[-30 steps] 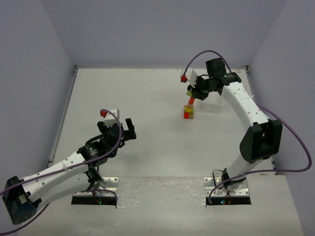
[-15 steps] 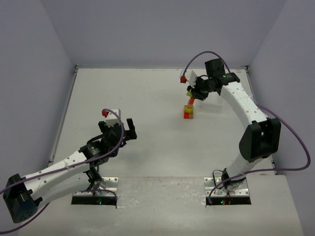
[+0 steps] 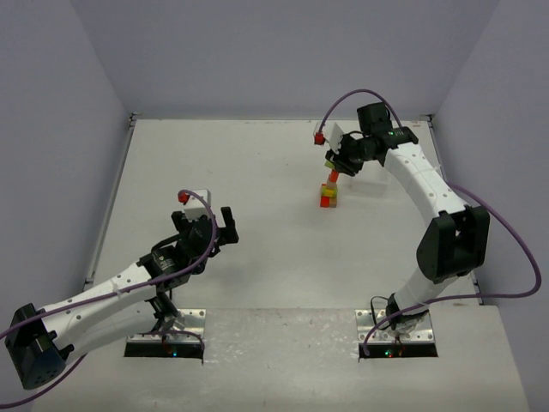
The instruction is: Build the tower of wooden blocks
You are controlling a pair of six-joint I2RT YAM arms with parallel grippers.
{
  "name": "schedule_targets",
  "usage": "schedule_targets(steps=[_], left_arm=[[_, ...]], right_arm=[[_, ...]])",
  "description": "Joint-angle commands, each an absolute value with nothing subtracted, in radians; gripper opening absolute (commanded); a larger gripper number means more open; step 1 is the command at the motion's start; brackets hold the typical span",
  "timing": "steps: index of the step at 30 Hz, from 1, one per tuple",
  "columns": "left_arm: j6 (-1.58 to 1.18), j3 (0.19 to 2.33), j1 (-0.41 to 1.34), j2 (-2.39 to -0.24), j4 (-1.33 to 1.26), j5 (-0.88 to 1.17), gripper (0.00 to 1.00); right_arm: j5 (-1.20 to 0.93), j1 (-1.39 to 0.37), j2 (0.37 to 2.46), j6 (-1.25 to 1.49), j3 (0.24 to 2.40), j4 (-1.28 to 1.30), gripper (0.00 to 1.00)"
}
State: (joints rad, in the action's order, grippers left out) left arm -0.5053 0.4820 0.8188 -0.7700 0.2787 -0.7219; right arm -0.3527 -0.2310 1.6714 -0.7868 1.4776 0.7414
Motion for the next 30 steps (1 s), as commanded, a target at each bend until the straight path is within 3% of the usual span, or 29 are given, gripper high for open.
schedule_targets(steps=[1,17,24,26,28,30], left_arm=[[-0.499,0.502,0.821,-0.759,0.235,-0.734,1.00],[-0.494,0.502,0.821,-0.781,0.221,-0.727,1.00],[-0.494,0.500,0.821,-0.772,0.219,-0.719,1.00],[-0.495,0.502,0.821,-0.769,0.219,-0.714,1.00],[-0.496,0.501,0.821,-0.762,0.219,-0.706,1.00],[-0.498,0.500,0.821,-0.753,0.218,-0.700,1.00]], right_arm=[[-0.382,-0.227,1.647,-0.785,1.483,0.713,0.33],[-0.382,-0.227,1.644,-0.763,1.497,0.707,0.42],[-0.374,-0.227,1.628,-0.742,1.512,0.693,0.65],[-0.375,-0.227,1.611,-0.732,1.511,0.686,0.79],[-0.375,-0.227,1.591,-0.721,1.503,0.673,0.98],[-0.371,-0.227,1.560,-0.705,1.502,0.673,0.99]])
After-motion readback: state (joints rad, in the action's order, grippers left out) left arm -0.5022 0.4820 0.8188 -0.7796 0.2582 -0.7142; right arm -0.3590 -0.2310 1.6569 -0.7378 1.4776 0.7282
